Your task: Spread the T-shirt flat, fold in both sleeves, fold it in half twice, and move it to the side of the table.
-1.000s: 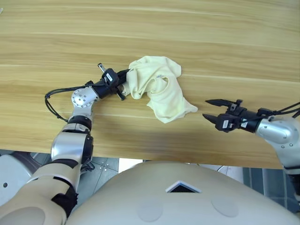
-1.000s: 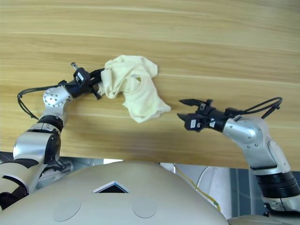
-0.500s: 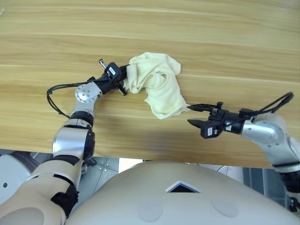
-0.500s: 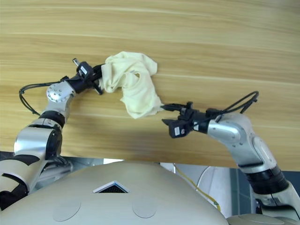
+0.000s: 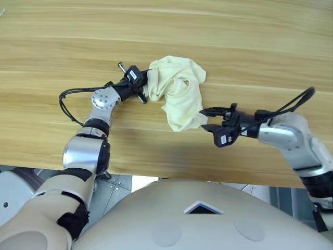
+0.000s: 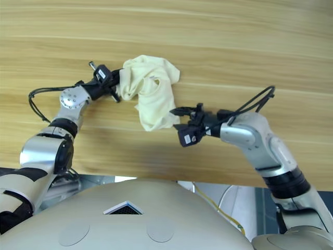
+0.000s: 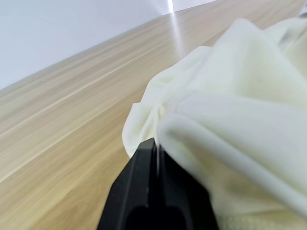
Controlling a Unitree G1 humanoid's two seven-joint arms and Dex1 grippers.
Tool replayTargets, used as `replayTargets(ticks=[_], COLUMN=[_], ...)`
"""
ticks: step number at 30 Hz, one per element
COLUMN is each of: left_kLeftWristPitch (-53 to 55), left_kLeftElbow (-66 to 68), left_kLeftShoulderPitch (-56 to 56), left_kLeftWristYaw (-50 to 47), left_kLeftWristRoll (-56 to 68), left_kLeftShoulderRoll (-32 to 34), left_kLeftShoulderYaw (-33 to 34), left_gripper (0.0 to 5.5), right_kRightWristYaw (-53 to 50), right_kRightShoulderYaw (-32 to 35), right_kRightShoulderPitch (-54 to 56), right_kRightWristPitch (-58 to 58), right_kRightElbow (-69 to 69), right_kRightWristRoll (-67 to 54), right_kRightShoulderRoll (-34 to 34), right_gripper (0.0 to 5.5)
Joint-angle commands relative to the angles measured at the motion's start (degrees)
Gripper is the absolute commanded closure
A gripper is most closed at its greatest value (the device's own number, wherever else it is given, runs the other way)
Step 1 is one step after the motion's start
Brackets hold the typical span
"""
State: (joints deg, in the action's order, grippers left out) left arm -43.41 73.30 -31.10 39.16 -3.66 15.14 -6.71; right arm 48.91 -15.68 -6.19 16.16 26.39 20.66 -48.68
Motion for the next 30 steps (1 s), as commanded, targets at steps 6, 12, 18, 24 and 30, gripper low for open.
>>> replayTargets(ticks=[6,12,18,24,30], left_kLeftWristPitch=[5.2,5.3,5.8,6.7,7.2], left_kLeftElbow=[3.0,3.0,3.1,3.4,3.5], left_kLeftShoulderPitch=[3.0,2.4,1.8,1.6,1.9], left_kLeftWristYaw=[-2.2,-2.0,-2.1,-2.6,-2.6], left_kLeftWristRoll=[-4.6,-5.0,-5.2,-5.4,-5.6], left_kLeftShoulderRoll=[-0.5,-1.8,-2.5,-3.0,-2.8], left_kLeftShoulderYaw=[-1.8,-2.2,-2.7,-3.2,-3.3], left_gripper=[5.5,5.5,5.5,5.5,5.5], right_kRightWristYaw=[0.6,1.9,1.4,1.0,-0.5], right_kRightShoulderYaw=[3.9,-6.5,-12.3,-15.2,-14.9], right_kRightShoulderPitch=[-2.2,5.9,10.1,10.4,9.4], right_kRightWristPitch=[0.0,0.9,2.1,2.8,2.5], right_kRightElbow=[4.0,-5.5,-11.2,-13.0,-12.9], right_kRightWristRoll=[-1.5,4.2,8.3,10.9,11.9], right_kRightShoulderRoll=[-2.3,4.0,8.2,9.1,9.3], right_gripper=[2.97,2.97,2.97,2.97,3.54])
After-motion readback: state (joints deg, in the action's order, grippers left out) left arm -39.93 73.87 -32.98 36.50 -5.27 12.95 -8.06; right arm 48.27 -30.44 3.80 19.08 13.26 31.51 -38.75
